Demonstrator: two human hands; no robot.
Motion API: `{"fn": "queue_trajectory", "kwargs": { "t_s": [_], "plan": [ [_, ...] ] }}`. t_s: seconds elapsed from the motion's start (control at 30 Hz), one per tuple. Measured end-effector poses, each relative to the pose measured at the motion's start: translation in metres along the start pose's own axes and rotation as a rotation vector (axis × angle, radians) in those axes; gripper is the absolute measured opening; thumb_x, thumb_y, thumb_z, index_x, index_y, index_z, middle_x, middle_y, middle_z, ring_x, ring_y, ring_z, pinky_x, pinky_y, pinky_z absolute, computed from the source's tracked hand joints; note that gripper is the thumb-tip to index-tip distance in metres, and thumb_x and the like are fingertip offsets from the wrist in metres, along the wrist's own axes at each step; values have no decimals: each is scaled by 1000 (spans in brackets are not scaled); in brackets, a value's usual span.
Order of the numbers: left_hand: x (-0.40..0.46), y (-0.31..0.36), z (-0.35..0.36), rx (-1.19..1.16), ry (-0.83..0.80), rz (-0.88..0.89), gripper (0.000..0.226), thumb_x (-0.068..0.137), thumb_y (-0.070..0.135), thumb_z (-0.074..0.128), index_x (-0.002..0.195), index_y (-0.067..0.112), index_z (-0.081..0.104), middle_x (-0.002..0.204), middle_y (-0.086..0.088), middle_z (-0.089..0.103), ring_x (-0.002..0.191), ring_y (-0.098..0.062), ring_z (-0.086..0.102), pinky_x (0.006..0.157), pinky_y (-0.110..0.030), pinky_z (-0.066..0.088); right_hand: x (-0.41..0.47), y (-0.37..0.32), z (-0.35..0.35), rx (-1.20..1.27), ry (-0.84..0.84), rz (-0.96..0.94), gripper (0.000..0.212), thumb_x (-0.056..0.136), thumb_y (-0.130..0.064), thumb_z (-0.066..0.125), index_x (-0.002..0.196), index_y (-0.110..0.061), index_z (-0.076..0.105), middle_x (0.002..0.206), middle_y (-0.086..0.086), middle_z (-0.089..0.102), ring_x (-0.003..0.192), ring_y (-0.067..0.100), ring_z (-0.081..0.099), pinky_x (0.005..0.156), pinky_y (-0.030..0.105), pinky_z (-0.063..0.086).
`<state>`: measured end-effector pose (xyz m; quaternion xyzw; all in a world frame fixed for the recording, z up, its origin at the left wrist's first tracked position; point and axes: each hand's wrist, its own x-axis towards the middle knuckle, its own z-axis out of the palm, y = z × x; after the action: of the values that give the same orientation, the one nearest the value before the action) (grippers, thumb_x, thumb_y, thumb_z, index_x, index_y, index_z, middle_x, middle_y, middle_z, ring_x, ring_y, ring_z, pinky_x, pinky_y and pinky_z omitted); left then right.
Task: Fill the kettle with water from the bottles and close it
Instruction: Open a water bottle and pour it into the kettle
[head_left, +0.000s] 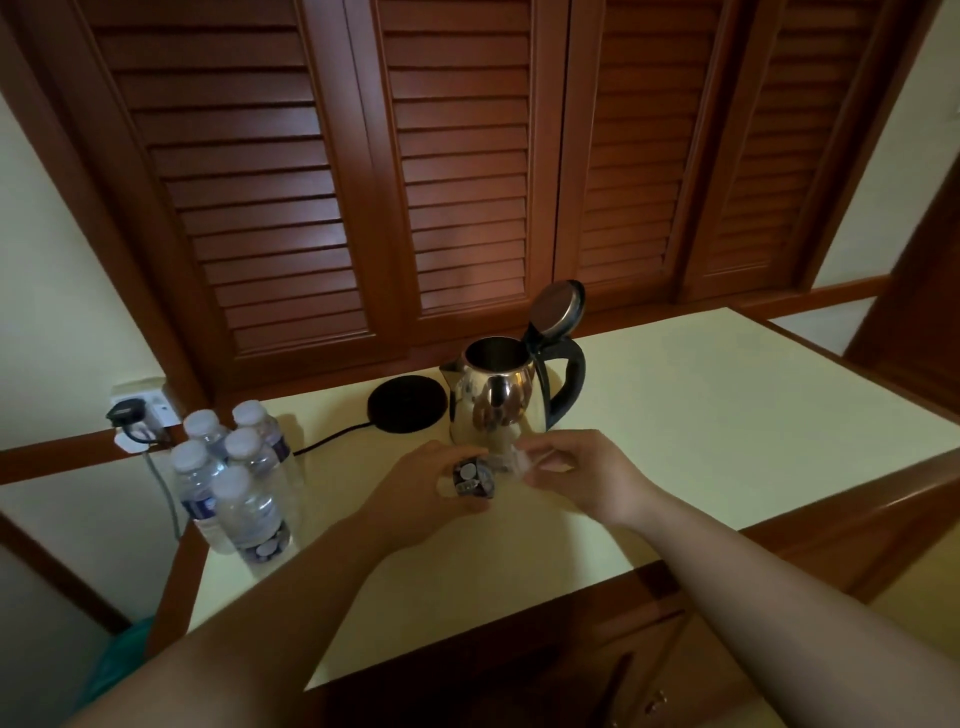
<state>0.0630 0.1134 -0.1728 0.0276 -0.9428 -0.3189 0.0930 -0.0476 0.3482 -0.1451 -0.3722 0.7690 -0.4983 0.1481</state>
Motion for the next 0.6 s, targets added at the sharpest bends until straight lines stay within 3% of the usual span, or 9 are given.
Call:
{"fn": "queue_trajectory", "kwargs": {
  "t_s": [0.13,0.2,0.3,0.37,0.47,0.53,0.6],
  "plan": [
    [12,24,12,-63,24,-38,56,81,39,87,130,47,61,117,27,62,107,16,56,91,-11,44,5,14,-34,32,-53,-13,23,90,-27,80,112,-24,79,105,-9,79,100,7,73,92,26,58],
    [21,42,22,-49,38,-25,54,80,32,88,126,45,62,111,30,60,103,20,54,86,-2,40,7,24,-51,-108,-80,-50,18,95,-40,72,101,-24,79,93,-8,77,87,5,73,80,22,57],
    [37,69,39,21,58,-2,53,80,31,88,128,36,67,112,14,64,101,1,57,83,-3,39,8,39,-74,-264,-67,-31,36,101,-45,61,82,-15,71,73,-2,71,65,7,67,63,18,50],
    [49,82,52,28,67,-20,57,81,34,87,134,33,65,116,10,62,106,-5,57,85,-2,39,12,53,-95,-269,-55,-24,36,100,-45,62,86,-13,70,77,0,69,66,12,67,61,20,52],
    [67,97,71,16,70,-38,61,80,38,88,136,32,65,118,13,62,108,-4,61,89,-7,44,17,69,-128,-126,-109,-55,23,92,-29,77,110,-16,72,93,1,69,82,17,69,63,27,61],
    [76,106,80,-12,57,-45,59,78,39,88,132,31,67,117,12,66,107,-4,63,91,-18,50,21,77,-142,-133,-139,-66,21,90,-27,79,108,-16,74,93,1,71,82,15,70,65,31,63],
    [90,119,96,-39,62,-69,56,78,40,89,129,35,67,117,16,68,107,-3,64,91,-19,50,25,85,-160,-221,-156,-23,16,95,-35,72,100,-20,72,86,-2,72,73,12,70,62,23,59]
  ]
}}
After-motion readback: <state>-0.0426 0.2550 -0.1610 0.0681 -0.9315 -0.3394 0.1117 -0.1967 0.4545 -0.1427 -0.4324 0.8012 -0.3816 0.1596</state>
